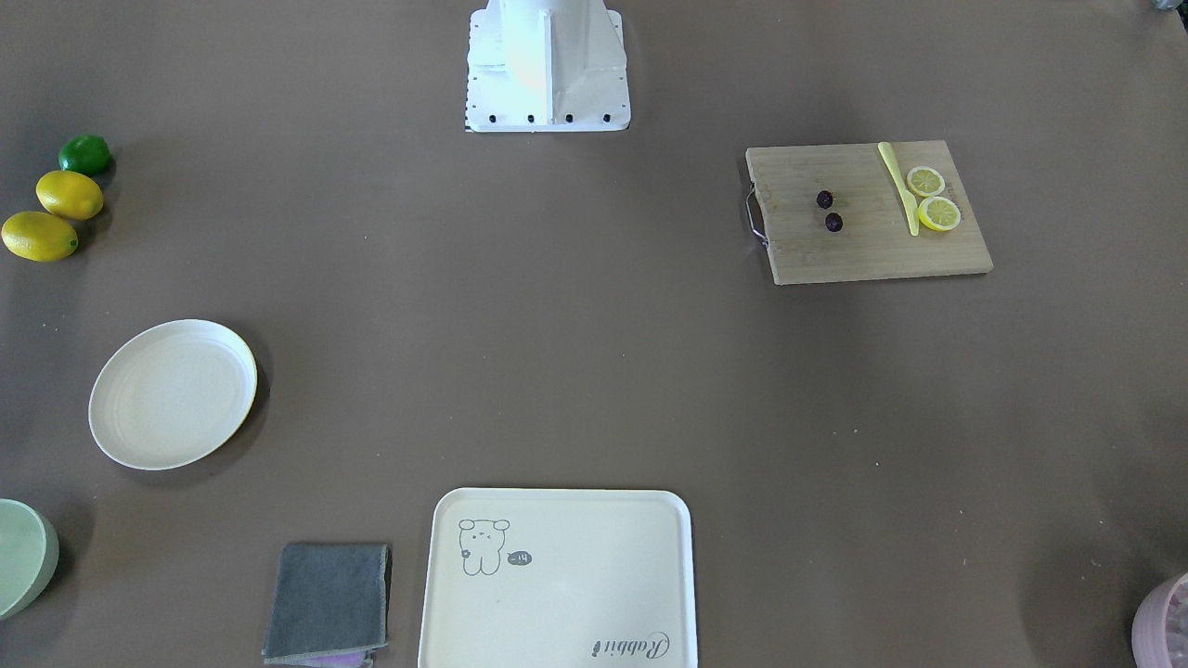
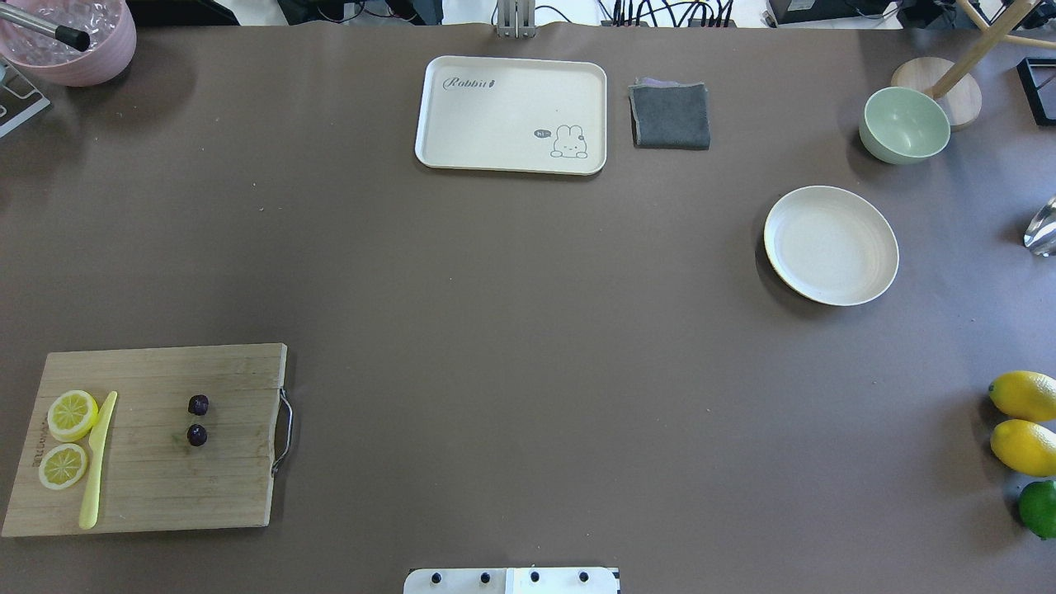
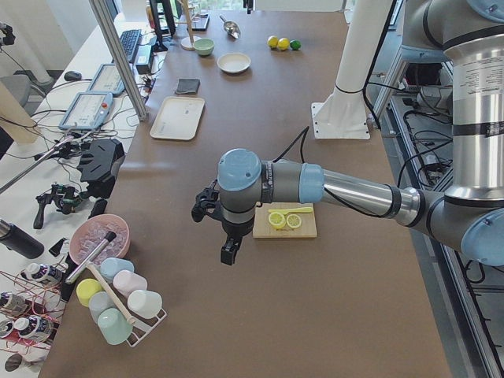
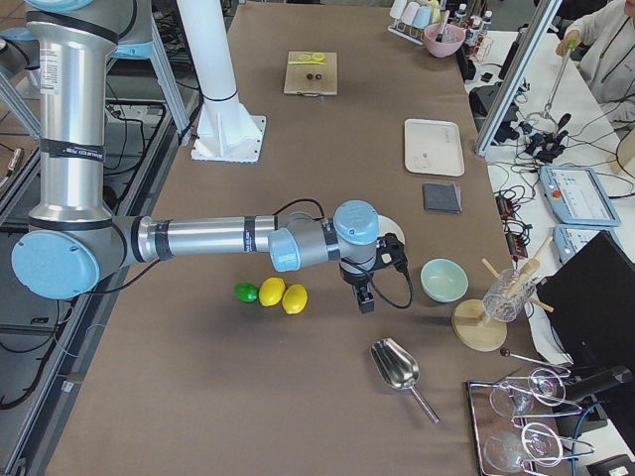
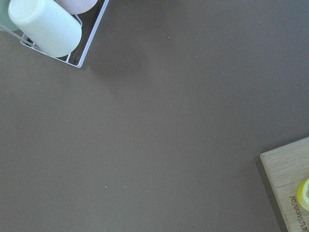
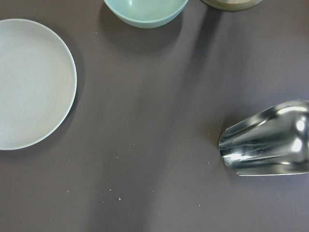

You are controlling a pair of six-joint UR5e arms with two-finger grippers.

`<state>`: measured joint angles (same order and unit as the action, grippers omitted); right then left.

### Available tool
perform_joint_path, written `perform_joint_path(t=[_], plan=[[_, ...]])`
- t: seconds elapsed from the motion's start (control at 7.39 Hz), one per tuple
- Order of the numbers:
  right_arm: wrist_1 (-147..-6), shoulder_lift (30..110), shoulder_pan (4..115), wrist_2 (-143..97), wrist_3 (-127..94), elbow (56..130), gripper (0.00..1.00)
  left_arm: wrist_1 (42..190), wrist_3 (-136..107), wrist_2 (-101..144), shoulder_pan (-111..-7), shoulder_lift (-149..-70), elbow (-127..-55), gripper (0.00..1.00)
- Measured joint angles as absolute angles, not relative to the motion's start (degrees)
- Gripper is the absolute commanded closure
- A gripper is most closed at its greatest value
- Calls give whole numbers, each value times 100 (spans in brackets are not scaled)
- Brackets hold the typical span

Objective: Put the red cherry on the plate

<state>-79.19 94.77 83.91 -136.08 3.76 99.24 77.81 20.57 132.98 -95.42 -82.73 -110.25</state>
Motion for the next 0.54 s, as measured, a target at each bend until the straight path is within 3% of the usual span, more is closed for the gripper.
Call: perform_joint_path(t=[0.54], plan=[[-7937, 9502, 8408, -13655, 370, 9947, 0, 7797, 2060, 13298, -9549, -8276, -11024, 2]])
